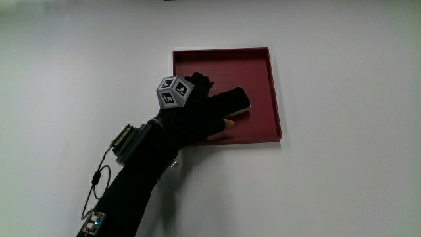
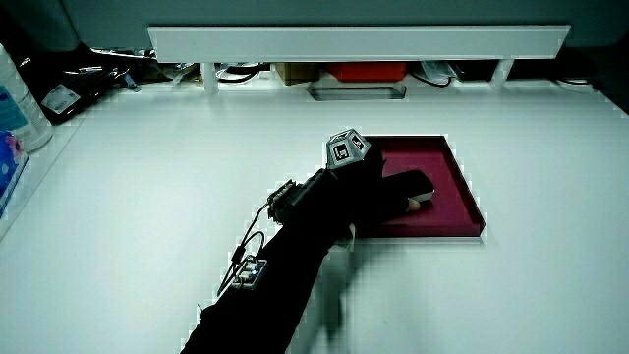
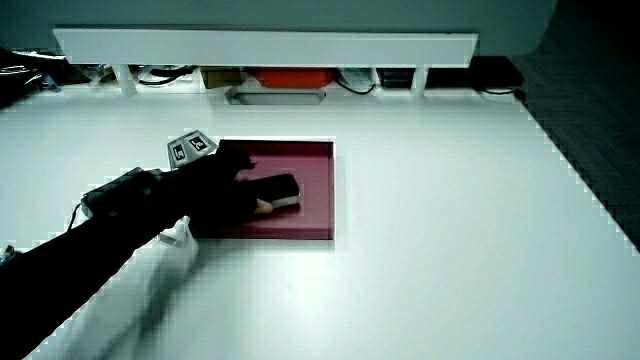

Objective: Pick eraser

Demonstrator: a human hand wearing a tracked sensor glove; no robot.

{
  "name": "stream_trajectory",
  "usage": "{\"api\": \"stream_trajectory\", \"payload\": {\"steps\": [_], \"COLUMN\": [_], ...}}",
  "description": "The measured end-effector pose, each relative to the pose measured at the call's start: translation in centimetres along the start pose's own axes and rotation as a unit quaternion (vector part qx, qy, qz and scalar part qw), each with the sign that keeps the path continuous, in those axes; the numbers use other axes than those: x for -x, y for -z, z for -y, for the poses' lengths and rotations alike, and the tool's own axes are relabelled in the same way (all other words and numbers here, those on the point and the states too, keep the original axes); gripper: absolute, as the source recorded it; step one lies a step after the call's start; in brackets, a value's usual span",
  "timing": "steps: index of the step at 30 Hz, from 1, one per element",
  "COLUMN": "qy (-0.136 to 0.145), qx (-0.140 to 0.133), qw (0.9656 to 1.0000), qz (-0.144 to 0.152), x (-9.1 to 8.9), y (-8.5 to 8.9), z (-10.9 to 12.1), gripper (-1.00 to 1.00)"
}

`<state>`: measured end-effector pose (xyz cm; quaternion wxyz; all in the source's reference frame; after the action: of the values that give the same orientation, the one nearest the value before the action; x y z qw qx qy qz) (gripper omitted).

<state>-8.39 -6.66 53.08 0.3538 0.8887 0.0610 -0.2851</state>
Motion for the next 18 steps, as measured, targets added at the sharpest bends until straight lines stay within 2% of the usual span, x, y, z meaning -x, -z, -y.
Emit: {"api": "stream_trajectory", "payload": {"steps": [3,5,10,18], "qy": [-0.006,-0.010,-0.006,0.008], "qx": [0.001,0.002,0.000,-0.019], "qw": [0.9999,0.9999,0.9997,0.9997], "qz": [-0.013,-0.011,-0.022,-0.016], "x": [0.24,0.39,0.32,0.18], "y": [0.52,0.66,0.80,0.58], "z": [-0.40,-0.56,-0.65,-0.23], "gripper": [0.00,0.00,0.00,0.35]}}
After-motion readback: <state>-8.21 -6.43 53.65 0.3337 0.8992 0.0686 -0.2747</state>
